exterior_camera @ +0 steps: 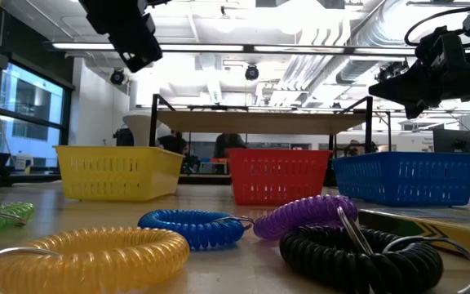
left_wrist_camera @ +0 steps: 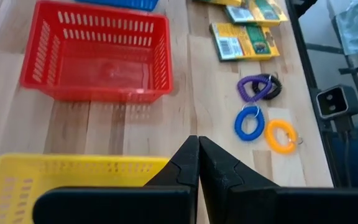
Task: Pick & Place Office Desk Supplies
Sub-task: Put the white rubber band into the yellow bin
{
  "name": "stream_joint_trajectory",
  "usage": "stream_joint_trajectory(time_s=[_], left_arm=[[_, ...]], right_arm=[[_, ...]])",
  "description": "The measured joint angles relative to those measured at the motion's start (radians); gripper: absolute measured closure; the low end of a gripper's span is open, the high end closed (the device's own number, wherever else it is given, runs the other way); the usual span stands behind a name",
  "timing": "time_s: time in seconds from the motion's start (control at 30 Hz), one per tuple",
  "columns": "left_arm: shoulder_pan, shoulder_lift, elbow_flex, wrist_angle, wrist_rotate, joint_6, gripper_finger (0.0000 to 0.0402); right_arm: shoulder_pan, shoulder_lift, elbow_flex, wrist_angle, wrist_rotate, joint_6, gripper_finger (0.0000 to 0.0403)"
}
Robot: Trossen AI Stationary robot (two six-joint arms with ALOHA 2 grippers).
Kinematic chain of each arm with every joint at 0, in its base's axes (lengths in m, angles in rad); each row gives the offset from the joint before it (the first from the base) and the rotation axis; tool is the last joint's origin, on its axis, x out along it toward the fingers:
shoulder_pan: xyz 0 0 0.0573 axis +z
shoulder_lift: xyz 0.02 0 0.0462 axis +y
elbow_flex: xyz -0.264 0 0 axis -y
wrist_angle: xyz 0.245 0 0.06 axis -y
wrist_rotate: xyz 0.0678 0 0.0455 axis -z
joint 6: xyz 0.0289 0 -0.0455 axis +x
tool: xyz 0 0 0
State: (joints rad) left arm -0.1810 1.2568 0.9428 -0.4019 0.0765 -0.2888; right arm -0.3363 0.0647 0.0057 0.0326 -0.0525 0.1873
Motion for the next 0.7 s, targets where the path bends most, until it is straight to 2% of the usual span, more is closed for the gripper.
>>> stream_joint_trajectory(time_s=[0.7], left_arm=[[-0.008, 0.000, 0.000, 0.004, -0.002, 0.106, 0.0401]], right_arm=[[0.000, 0.000, 0.000, 0.000, 0.000, 0.000, 0.0401]])
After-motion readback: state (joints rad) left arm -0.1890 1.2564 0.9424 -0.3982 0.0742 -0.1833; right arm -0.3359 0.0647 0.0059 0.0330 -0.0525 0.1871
